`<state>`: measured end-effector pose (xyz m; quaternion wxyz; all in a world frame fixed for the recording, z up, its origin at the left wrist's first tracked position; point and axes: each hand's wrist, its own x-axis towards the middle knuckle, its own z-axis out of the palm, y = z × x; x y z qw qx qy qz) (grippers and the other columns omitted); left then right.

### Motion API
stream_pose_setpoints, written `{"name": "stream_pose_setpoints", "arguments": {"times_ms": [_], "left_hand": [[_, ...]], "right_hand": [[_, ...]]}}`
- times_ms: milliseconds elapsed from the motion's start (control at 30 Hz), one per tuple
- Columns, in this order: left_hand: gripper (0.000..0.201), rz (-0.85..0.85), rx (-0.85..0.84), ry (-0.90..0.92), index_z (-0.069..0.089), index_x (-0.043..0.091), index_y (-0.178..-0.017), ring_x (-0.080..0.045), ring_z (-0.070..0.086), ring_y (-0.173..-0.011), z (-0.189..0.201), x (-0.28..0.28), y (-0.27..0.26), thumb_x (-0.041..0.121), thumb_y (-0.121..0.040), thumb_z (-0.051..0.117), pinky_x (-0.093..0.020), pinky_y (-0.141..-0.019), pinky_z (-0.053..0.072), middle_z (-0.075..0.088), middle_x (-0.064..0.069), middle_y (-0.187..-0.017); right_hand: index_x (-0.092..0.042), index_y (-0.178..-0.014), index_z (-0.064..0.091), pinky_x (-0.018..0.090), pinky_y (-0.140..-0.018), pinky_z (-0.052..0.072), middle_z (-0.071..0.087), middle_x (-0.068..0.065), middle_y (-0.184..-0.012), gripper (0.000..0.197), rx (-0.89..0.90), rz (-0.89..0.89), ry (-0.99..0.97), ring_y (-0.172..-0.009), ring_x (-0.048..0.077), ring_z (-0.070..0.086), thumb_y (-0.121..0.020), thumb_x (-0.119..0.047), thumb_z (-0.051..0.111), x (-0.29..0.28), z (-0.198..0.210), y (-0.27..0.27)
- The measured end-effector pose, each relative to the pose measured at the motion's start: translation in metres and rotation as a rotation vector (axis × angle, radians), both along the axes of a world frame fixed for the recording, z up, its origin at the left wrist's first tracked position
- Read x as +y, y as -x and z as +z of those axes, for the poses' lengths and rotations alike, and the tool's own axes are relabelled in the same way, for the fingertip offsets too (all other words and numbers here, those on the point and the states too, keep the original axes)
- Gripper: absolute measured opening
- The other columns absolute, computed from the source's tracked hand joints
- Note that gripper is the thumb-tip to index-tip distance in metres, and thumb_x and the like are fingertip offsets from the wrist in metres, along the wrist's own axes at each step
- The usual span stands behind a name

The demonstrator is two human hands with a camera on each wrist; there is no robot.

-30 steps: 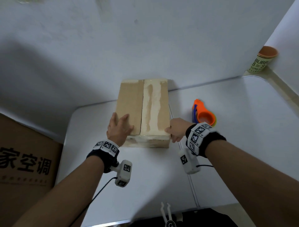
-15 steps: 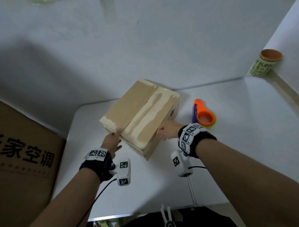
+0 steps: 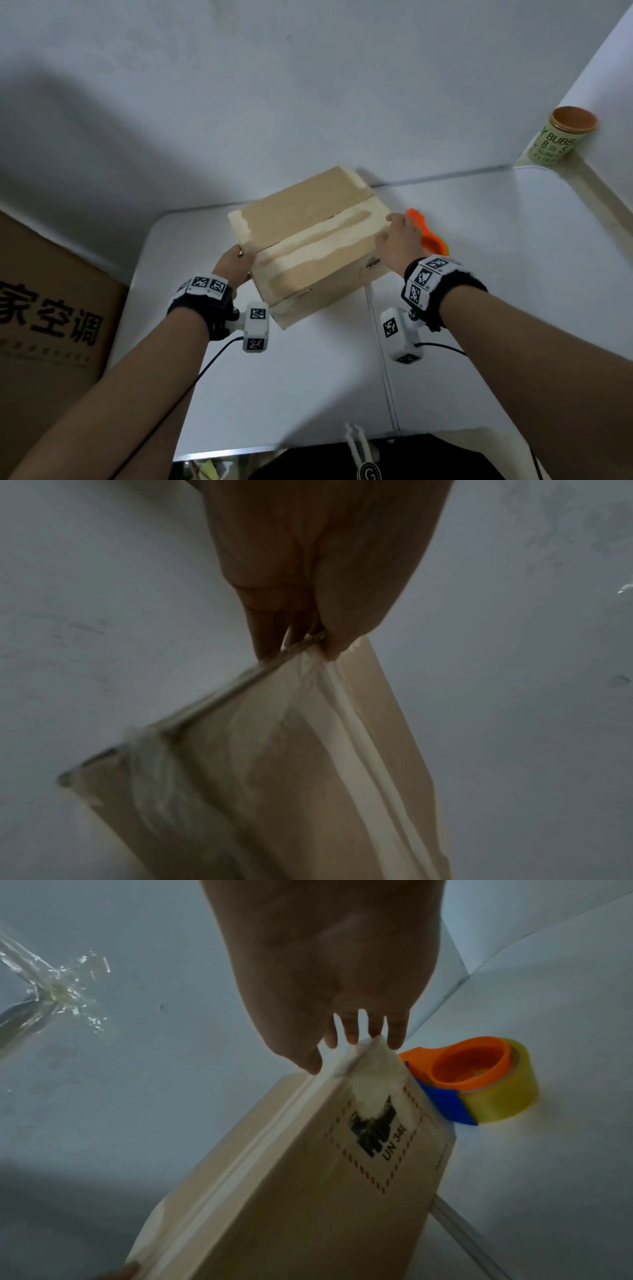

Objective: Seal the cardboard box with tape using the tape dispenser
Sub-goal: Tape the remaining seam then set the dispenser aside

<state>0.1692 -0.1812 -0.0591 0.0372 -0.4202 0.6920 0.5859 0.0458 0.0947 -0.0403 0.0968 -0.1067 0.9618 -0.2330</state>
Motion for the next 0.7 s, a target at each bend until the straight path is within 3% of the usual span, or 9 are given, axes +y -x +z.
{"name": "stream_pose_setpoints", "arguments": {"times_ms": [67, 133, 200, 267, 333, 500, 600, 700], "left_hand": [[0.023, 0.026, -0.011, 0.024, 0.061, 0.014, -0.109, -0.030, 0.065, -0.103, -0.009, -0.008, 0.011, 0.015, -0.089, 0.050, -0.044, -0.093, 0.054, 0.067, -0.012, -0.114], [0.037, 0.041, -0.024, 0.048, 0.058, 0.011, -0.117, -0.032, 0.063, -0.105, -0.027, -0.019, 0.019, 0.024, -0.083, 0.052, -0.048, -0.095, 0.052, 0.065, -0.011, -0.116], [0.052, 0.062, -0.075, 0.082, 0.048, 0.004, -0.127, -0.033, 0.059, -0.108, -0.016, -0.008, 0.014, 0.030, -0.083, 0.050, -0.049, -0.096, 0.050, 0.058, -0.012, -0.122], [0.036, 0.070, -0.094, 0.014, 0.052, 0.001, -0.118, -0.030, 0.059, -0.096, -0.004, 0.008, 0.007, 0.025, -0.091, 0.048, -0.043, -0.087, 0.054, 0.059, -0.014, -0.109], [0.026, 0.047, -0.121, -0.072, 0.059, 0.007, -0.105, -0.028, 0.060, -0.089, 0.000, 0.021, 0.003, 0.028, -0.093, 0.050, -0.037, -0.075, 0.054, 0.063, -0.011, -0.098], [0.071, 0.049, -0.141, 0.002, 0.047, 0.009, -0.128, -0.040, 0.060, -0.103, -0.020, 0.001, 0.018, 0.053, -0.073, 0.054, -0.040, -0.066, 0.054, 0.059, -0.015, -0.119], [0.078, 0.058, -0.108, 0.032, 0.030, 0.017, -0.140, -0.041, 0.054, -0.114, -0.013, 0.002, 0.028, 0.058, -0.077, 0.054, -0.055, -0.089, 0.051, 0.049, -0.016, -0.135], [0.074, 0.094, -0.041, 0.080, 0.011, 0.024, -0.151, -0.042, 0.039, -0.132, 0.001, 0.010, 0.040, 0.051, -0.091, 0.045, -0.058, -0.103, 0.039, 0.030, -0.017, -0.152]], "right_hand": [[-0.002, -0.140, 0.035, 0.037, -0.114, 0.027, 0.033, 0.014, -0.147, 0.047, -0.048, 0.017, 0.001, -0.137, 0.030, 0.031, -0.095, -0.015, 0.042, 0.006, -0.004, 0.000], [0.000, -0.143, 0.030, 0.040, -0.114, 0.028, 0.027, 0.016, -0.151, 0.053, -0.032, -0.005, 0.031, -0.140, 0.031, 0.027, -0.095, -0.016, 0.044, 0.012, -0.008, 0.003], [0.002, -0.143, 0.028, 0.042, -0.112, 0.031, 0.030, 0.020, -0.149, 0.055, -0.080, -0.034, 0.040, -0.137, 0.034, 0.032, -0.095, -0.018, 0.044, 0.014, -0.011, 0.009], [0.006, -0.138, 0.032, 0.042, -0.104, 0.039, 0.043, 0.024, -0.138, 0.053, -0.176, -0.053, 0.019, -0.126, 0.037, 0.045, -0.096, -0.022, 0.044, 0.013, -0.011, 0.015], [0.008, -0.132, 0.038, 0.041, -0.099, 0.042, 0.048, 0.025, -0.131, 0.050, -0.201, -0.073, -0.005, -0.120, 0.038, 0.048, -0.095, -0.027, 0.045, 0.009, -0.012, 0.018], [-0.002, -0.132, 0.042, 0.048, -0.099, 0.043, 0.039, 0.020, -0.134, 0.056, -0.221, -0.088, -0.145, -0.116, 0.042, 0.049, -0.093, -0.042, 0.043, 0.011, -0.021, 0.017], [-0.003, -0.133, 0.042, 0.049, -0.099, 0.043, 0.037, 0.020, -0.135, 0.056, -0.247, -0.082, -0.159, -0.116, 0.042, 0.049, -0.094, -0.044, 0.042, 0.011, -0.022, 0.021], [0.001, -0.135, 0.039, 0.046, -0.098, 0.045, 0.041, 0.022, -0.135, 0.058, -0.280, -0.132, -0.121, -0.114, 0.041, 0.051, -0.095, -0.042, 0.043, 0.008, -0.016, 0.026]]}}
